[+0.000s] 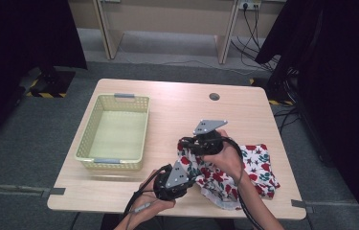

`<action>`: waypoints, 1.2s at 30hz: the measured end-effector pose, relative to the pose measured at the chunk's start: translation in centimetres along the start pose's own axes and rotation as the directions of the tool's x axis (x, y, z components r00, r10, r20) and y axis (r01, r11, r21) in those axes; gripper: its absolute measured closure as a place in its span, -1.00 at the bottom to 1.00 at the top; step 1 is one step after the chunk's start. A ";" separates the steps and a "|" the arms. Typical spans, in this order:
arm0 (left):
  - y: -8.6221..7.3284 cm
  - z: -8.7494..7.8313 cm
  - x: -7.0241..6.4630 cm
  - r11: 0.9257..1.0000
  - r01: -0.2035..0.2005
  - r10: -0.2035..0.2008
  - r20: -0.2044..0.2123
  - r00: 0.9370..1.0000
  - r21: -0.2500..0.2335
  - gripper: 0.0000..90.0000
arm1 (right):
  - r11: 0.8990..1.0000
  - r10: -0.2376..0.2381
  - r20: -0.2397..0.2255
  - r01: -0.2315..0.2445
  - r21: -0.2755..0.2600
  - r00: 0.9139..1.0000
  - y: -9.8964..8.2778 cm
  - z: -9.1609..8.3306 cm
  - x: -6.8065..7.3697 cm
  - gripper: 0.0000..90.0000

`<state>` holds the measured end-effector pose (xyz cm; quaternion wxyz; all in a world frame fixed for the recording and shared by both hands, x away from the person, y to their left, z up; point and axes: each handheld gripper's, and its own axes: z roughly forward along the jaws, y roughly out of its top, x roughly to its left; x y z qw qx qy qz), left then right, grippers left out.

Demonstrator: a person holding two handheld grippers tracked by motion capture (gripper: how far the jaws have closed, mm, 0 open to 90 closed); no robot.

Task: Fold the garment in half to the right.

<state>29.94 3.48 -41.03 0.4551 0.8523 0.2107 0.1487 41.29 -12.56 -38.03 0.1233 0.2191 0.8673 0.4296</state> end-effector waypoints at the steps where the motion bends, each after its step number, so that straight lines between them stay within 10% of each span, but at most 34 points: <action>1: 0.6 -0.1 0.0 1.000 -0.014 0.014 0.002 1.000 0.000 0.83 | 1.000 0.005 0.005 -0.005 -0.013 1.000 0.1 -0.5 -0.1 0.78; 15: 8.0 4.8 -1.9 0.993 -0.119 0.118 0.091 0.989 0.008 0.81 | 0.990 0.105 0.119 -0.092 -0.111 0.987 -3.1 -8.1 -4.5 0.78; 25: 10.5 9.4 -2.9 0.997 -0.081 0.081 0.145 0.986 -0.006 0.80 | 0.977 0.201 0.187 -0.184 -0.105 0.962 -7.3 -12.0 -8.3 0.76; 36: 11.0 13.8 -3.8 0.999 -0.048 0.043 0.196 0.980 0.023 0.75 | 0.971 0.238 0.200 -0.231 -0.056 0.951 -10.5 -12.2 -10.4 0.67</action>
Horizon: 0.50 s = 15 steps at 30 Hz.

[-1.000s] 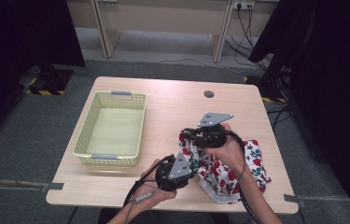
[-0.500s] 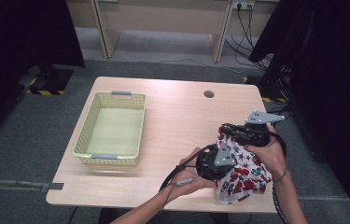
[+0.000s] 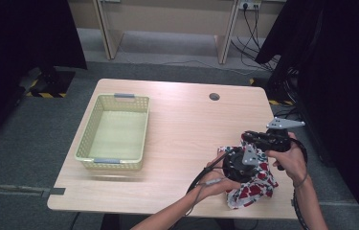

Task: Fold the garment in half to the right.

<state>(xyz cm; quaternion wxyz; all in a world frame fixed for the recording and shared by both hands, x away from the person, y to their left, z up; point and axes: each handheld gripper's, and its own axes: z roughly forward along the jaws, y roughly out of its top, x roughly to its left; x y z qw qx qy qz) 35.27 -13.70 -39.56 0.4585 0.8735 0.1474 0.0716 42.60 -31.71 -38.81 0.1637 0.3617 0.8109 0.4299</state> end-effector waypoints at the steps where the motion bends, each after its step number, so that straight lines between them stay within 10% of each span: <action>1: 0.0 0.2 0.0 1.000 0.008 -0.008 0.007 1.000 -0.004 0.72 | 1.000 0.004 0.004 -0.004 0.008 1.000 -0.2 0.0 -0.1 0.65; 9: -0.3 -0.8 0.2 0.997 0.059 -0.060 -0.016 0.998 -0.040 -0.30 | 0.999 0.019 0.117 -0.025 0.046 0.993 -1.3 -1.2 -0.3 0.00; 15: -1.3 -3.5 1.4 0.992 0.109 -0.113 -0.069 0.991 -0.065 -0.52 | 0.995 0.058 0.154 -0.070 0.071 0.986 -2.0 -2.3 0.4 -0.39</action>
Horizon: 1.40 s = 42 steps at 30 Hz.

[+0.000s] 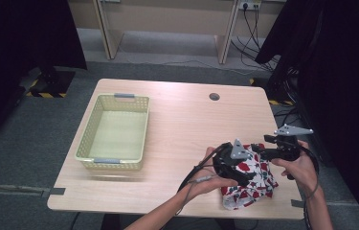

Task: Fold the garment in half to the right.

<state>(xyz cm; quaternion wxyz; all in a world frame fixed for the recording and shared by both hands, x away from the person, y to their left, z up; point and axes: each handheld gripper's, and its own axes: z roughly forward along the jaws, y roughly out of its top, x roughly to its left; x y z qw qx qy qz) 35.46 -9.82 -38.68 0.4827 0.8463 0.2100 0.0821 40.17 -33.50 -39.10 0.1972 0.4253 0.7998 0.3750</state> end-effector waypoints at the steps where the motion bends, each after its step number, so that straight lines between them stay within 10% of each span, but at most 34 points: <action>1: -0.3 -0.3 0.2 1.000 0.006 -0.006 -0.012 1.000 0.003 -0.52 | 1.000 -0.001 0.005 0.001 0.006 1.000 -0.1 -0.1 0.2 -0.41; 11: -5.2 -0.6 0.8 0.989 0.144 -0.141 -0.094 0.985 0.021 -0.69 | 0.995 0.051 0.065 -0.056 0.079 0.997 -2.2 0.9 2.0 -0.61; 16: -7.2 0.9 0.4 0.986 0.155 -0.147 -0.125 0.981 0.056 -0.75 | 0.991 0.091 0.076 -0.098 0.094 0.993 -3.6 1.6 2.2 -0.63; 20: -8.0 1.9 0.0 0.990 0.091 -0.072 -0.174 0.982 0.105 -0.77 | 0.987 0.108 0.065 -0.115 0.113 0.992 -4.8 2.2 2.2 -0.62; 30: -9.3 1.9 0.0 0.987 0.085 -0.057 -0.198 0.979 0.136 -0.77 | 0.988 0.054 0.011 -0.055 0.145 0.998 -6.2 4.2 3.3 -0.19; 42: -12.2 -3.5 2.9 0.980 0.138 -0.094 -0.277 0.956 0.144 -0.77 | 0.990 -0.029 -0.071 0.038 0.133 0.997 -3.5 7.6 7.6 -0.03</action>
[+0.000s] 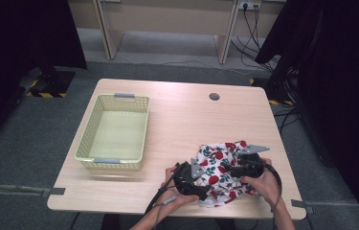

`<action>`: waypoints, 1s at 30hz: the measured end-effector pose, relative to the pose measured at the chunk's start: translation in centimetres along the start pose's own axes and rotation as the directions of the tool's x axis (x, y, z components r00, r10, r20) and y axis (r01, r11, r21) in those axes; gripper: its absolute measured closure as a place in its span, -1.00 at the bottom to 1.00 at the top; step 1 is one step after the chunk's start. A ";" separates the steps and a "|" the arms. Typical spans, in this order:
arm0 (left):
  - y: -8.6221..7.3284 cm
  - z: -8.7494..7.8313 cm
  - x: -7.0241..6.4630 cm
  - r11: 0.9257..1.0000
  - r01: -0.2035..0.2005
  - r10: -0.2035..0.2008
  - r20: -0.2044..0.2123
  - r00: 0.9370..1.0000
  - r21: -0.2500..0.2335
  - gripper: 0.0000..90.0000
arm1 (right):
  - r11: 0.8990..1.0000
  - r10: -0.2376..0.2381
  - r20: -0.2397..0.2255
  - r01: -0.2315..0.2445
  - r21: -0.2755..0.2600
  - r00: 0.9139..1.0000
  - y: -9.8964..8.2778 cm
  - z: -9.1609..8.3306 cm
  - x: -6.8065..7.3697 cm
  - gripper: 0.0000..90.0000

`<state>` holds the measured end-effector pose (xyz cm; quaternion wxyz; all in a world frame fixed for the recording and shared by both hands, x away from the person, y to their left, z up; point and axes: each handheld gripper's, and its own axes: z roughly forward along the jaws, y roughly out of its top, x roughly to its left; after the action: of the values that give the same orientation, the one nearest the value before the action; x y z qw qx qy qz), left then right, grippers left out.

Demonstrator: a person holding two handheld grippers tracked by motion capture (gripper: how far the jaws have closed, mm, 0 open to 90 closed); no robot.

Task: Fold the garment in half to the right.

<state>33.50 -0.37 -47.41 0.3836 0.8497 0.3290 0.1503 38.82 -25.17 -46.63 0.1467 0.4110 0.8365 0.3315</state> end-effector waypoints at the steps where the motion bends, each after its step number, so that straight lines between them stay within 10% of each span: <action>1: -0.3 -0.3 0.4 1.000 0.014 -0.014 -0.002 1.000 -0.001 -0.77 | 1.000 -0.003 -0.007 0.003 -0.003 1.000 0.3 0.4 0.4 -0.03; 12: -2.5 -1.8 2.8 0.995 0.097 -0.096 0.024 0.995 -0.023 -0.77 | 1.000 -0.003 -0.004 0.003 -0.007 1.000 2.0 2.1 2.9 -0.24; 20: -2.2 -3.0 2.6 0.990 0.120 -0.117 0.045 0.992 -0.077 -0.76 | 0.990 -0.121 0.037 0.124 -0.070 0.992 2.5 0.7 3.9 0.71; 30: -1.6 -3.3 2.7 0.980 0.166 -0.157 0.085 0.984 -0.106 -0.78 | 0.964 -0.143 0.053 0.152 -0.220 0.988 5.1 -4.4 3.2 0.81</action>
<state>33.12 4.05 -46.40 0.4542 0.8023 0.3730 0.1046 37.53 -22.32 -39.87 0.2317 0.3346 0.8193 0.4038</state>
